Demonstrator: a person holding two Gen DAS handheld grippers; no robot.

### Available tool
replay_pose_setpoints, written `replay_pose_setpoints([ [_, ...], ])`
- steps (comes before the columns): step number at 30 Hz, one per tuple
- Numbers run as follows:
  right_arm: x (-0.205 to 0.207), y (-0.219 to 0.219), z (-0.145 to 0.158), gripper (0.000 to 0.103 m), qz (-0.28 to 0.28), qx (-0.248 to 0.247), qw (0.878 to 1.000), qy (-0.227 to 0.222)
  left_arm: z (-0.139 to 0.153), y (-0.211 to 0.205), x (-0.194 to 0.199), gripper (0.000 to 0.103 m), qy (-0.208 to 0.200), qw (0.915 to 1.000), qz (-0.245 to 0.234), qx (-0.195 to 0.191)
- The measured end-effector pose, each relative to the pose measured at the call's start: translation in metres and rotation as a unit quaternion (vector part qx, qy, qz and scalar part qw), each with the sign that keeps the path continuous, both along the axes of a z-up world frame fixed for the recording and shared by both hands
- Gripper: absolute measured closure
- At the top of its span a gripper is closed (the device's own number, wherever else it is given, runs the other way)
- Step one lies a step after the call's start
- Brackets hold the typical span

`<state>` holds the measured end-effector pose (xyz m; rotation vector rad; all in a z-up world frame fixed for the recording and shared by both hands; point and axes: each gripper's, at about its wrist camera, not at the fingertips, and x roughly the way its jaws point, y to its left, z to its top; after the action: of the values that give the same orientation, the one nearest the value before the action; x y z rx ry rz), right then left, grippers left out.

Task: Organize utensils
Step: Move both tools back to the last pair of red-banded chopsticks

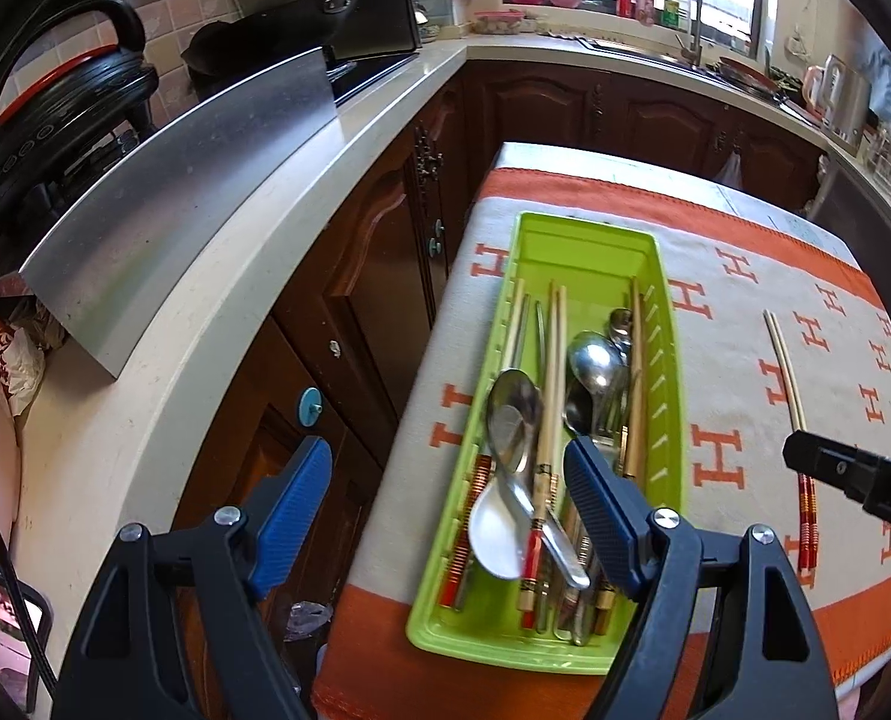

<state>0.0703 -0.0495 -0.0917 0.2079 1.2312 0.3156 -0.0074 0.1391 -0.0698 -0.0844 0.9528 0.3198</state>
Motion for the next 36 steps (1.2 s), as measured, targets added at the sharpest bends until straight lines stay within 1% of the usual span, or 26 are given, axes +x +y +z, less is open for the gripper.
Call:
replay_pose_setpoints([
  [10,-0.004,-0.055,0.004,0.086,-0.026,0.006,1.000,-0.012,0.011,-0.042,0.007,0.024,0.003,0.9993,-0.037,0.007],
  [18,-0.004,-0.105,-0.004,0.085,-0.053,0.008,0.998,-0.021,0.018,-0.095,0.018,0.024,0.008,0.9961,-0.087,0.013],
  [22,-0.004,-0.133,-0.012,0.085,-0.066,-0.007,0.997,-0.028,0.018,-0.124,0.026,0.024,0.012,0.9932,-0.115,0.015],
  [25,-0.005,-0.150,-0.019,0.085,-0.074,-0.020,0.996,-0.034,0.012,-0.148,0.036,0.024,0.019,0.9898,-0.140,0.020],
  [27,-0.004,-0.164,-0.026,0.085,-0.081,-0.025,0.996,-0.031,0.007,-0.162,0.043,0.024,0.026,0.9876,-0.154,0.018],
  [29,-0.004,-0.175,-0.034,0.085,-0.089,-0.025,0.995,-0.025,0.000,-0.174,0.051,0.024,0.035,0.9857,-0.165,0.007],
  [33,-0.003,-0.194,-0.048,0.085,-0.102,-0.022,0.994,-0.017,-0.016,-0.193,0.066,0.024,0.050,0.9815,-0.183,-0.028],
  [36,-0.001,-0.203,-0.053,0.085,-0.108,-0.020,0.994,-0.020,-0.032,-0.200,0.076,0.026,0.062,0.9805,-0.183,-0.036],
])
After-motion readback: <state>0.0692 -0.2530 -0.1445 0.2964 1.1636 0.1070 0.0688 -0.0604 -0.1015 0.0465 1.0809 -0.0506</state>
